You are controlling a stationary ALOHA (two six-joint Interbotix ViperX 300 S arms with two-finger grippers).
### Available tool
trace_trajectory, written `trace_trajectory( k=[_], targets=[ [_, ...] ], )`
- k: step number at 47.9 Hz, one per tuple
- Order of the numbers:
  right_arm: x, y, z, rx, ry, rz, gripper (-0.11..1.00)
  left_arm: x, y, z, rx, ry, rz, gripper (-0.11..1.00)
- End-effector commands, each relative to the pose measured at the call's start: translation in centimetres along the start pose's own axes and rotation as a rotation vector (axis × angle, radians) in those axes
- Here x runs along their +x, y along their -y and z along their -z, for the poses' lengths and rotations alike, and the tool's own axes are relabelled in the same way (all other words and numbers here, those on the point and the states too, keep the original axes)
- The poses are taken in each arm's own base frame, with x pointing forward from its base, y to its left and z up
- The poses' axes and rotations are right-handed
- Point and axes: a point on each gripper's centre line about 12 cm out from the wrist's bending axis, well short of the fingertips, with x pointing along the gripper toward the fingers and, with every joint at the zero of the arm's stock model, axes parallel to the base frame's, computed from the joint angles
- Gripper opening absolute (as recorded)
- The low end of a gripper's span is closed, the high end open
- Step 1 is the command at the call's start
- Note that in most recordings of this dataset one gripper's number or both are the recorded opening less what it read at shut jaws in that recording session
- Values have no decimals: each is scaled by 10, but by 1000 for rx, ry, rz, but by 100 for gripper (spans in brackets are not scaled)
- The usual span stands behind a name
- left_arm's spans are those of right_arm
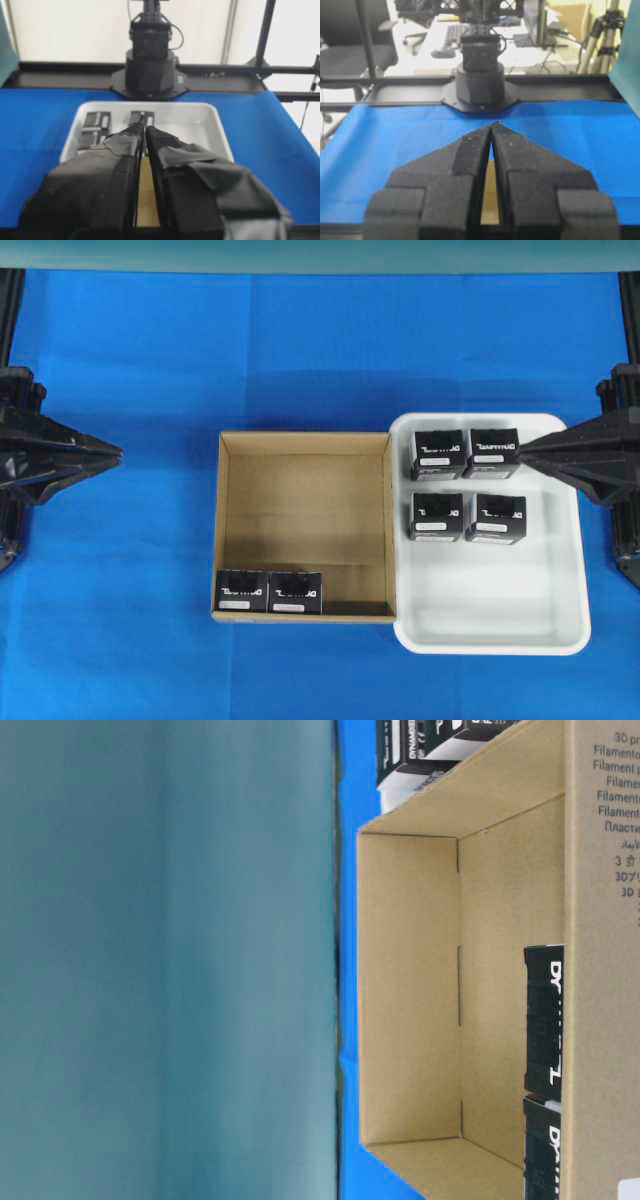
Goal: Pick the box from inside the cardboard box.
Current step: 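Swing the right arm from the tray over the cardboard box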
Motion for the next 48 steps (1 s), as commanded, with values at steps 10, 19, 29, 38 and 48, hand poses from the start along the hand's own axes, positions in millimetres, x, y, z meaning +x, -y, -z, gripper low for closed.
trace_trajectory(
  k=[10,19,29,38,48],
  targets=[
    [4,8,1,266,-104,63,1,4,1,-9,1,-77,5,-4],
    [12,5,-9,311,-251,59,0,4,1,-16,1,-103,6,-7],
    [36,3,-28,331,-426,55,0,4,1,-21,3,-101,5,-7],
    [65,-2,-34,336,-602,45,0,4,1,-14,-2,-163,4,-7],
    [102,-9,-37,331,-786,25,0,3,2,-10,0,-212,8,-7]
  ],
)
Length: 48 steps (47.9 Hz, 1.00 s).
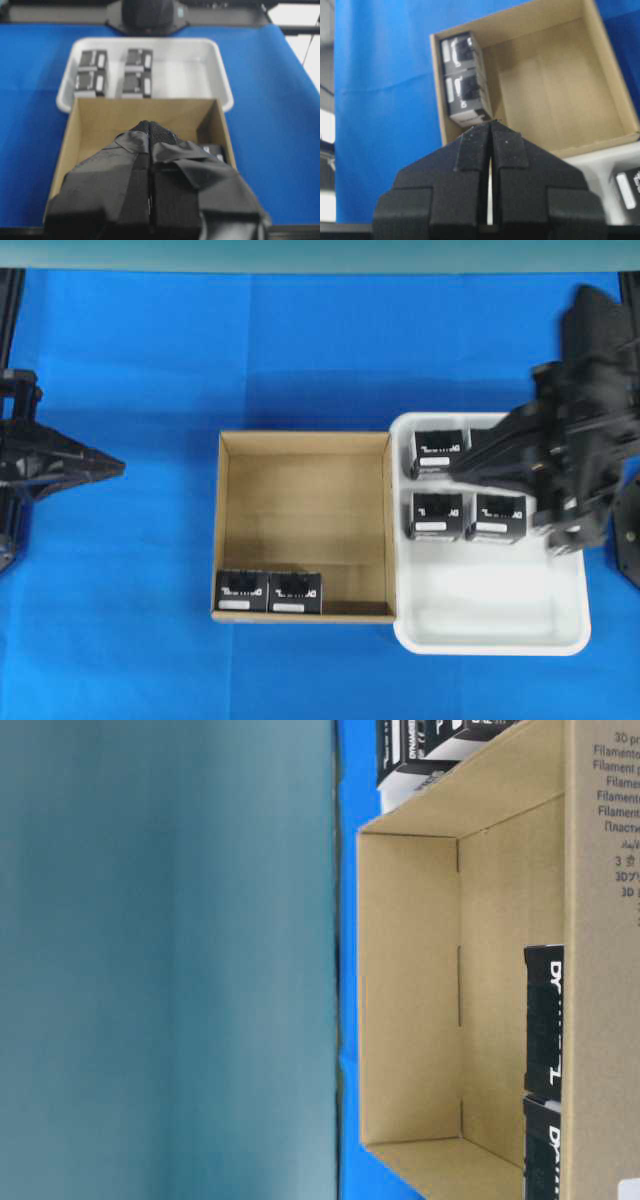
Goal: Pick the box from inside the cardboard box.
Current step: 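Swing the right arm from the tray over the cardboard box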
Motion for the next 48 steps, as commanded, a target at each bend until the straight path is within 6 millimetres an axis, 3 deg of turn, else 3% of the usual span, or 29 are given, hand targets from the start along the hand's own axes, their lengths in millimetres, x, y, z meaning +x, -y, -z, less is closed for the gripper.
trace_trajectory(
  k=[1,15,28,40,48],
  targets=[
    [6,-8,-15,-4,-51,-4,0,0,1,-11,-1,14,3,-7],
    [53,-18,-45,-6,-362,30,0,1,0,-6,0,-34,0,-7],
    [88,-23,-66,-115,-593,31,0,1,0,-6,-1,-35,0,-7],
    [127,-24,-70,-215,-691,-8,0,1,0,-6,0,-41,2,-7],
    [139,-23,-73,-251,-691,-17,0,0,0,-6,0,-40,2,-7]
  ],
)
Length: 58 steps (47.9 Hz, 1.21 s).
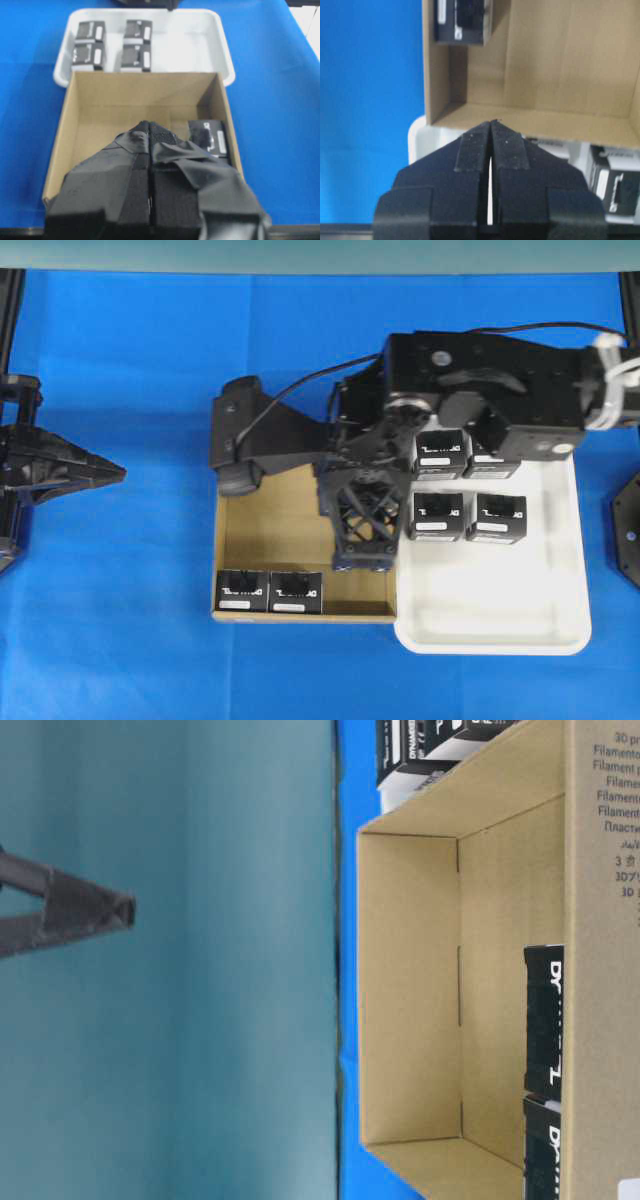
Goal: Pick the box from inside the cardboard box.
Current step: 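Swing the right arm from the tray over the cardboard box, then lower the open right gripper onto the right-hand black-and-white box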
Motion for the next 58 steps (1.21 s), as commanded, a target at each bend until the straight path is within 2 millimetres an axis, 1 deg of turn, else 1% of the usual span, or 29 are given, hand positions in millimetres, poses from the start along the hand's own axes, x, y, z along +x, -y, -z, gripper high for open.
trace_trajectory(
  k=[1,9,14,19,21,24,27,29,32,35,37,39,48,58],
  targets=[
    [0,-1,-5,-12,12,-3,0,-1,0,-13,3,31,1,-7],
    [9,2,-8,-10,1,0,1,-1,0,-12,2,29,1,-7],
    [16,5,-11,-3,0,0,3,-1,0,-12,2,29,1,-7],
    [21,9,-14,4,11,4,11,0,0,-13,2,29,1,-7],
    [21,9,-15,7,23,1,17,0,0,-13,2,29,1,-7],
    [24,11,-17,10,38,4,31,0,0,-13,-2,29,0,-7],
    [27,13,-18,19,56,7,49,0,-1,-13,-7,31,-3,-7],
    [29,15,-18,26,64,9,63,0,-1,-13,-11,28,-3,-7],
    [35,18,-17,35,59,7,80,0,0,-13,-20,28,-1,-7],
    [41,18,-14,43,44,-1,93,0,0,-14,-23,32,0,-7],
    [45,20,-12,57,37,-11,98,0,0,-14,-25,32,0,-7],
    [51,20,-11,66,30,-26,100,0,0,-14,-26,32,0,-7],
    [74,20,-12,122,68,-98,100,0,0,-13,-26,29,0,-7],
    [99,22,-14,167,104,-126,100,1,0,-13,-25,26,0,-7]
  ],
)
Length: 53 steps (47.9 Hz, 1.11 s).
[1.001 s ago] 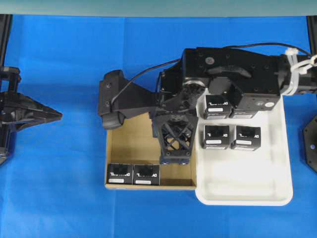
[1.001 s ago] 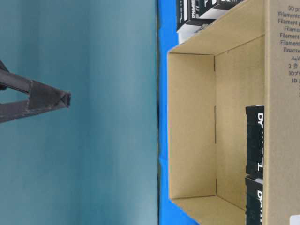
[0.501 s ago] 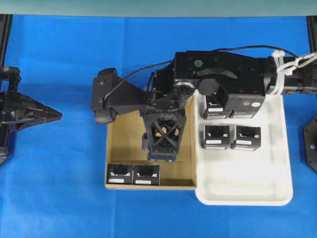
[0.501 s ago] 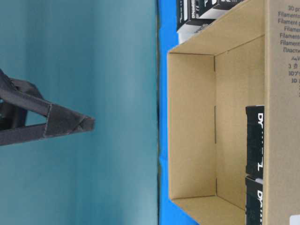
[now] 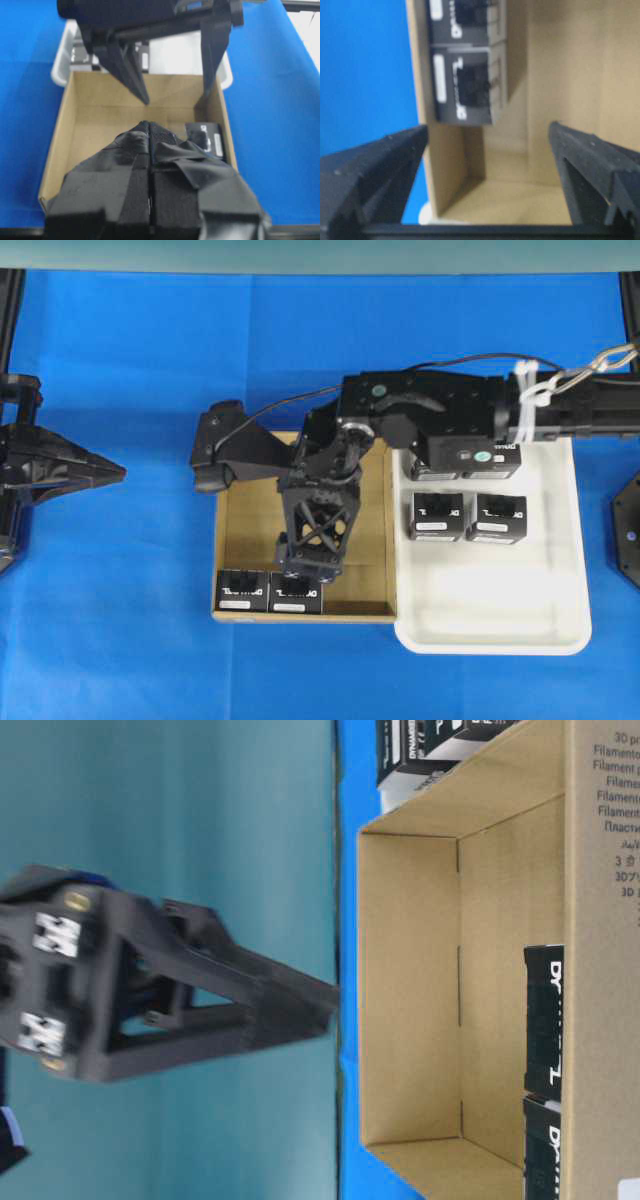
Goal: Pick the box from inside the cardboard box.
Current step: 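Lower the open right gripper onto the right-hand black-and-white box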
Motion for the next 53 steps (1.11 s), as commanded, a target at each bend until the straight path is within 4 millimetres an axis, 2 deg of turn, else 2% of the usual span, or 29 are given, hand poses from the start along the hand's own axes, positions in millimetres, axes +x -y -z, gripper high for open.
trace_trajectory(
  k=[1,23,36,53],
  targets=[
    [10,2,-1,14,10,-9,100,0,0,-11,0,25,1,-7],
    [63,0,5,14,-49,-8,100,0,0,-11,-2,25,1,-7],
    [74,-4,10,8,-57,-8,100,0,0,-11,0,25,-1,-7],
    [89,5,18,20,-70,6,100,1,-1,-10,-1,22,-6,-7]
  ],
)
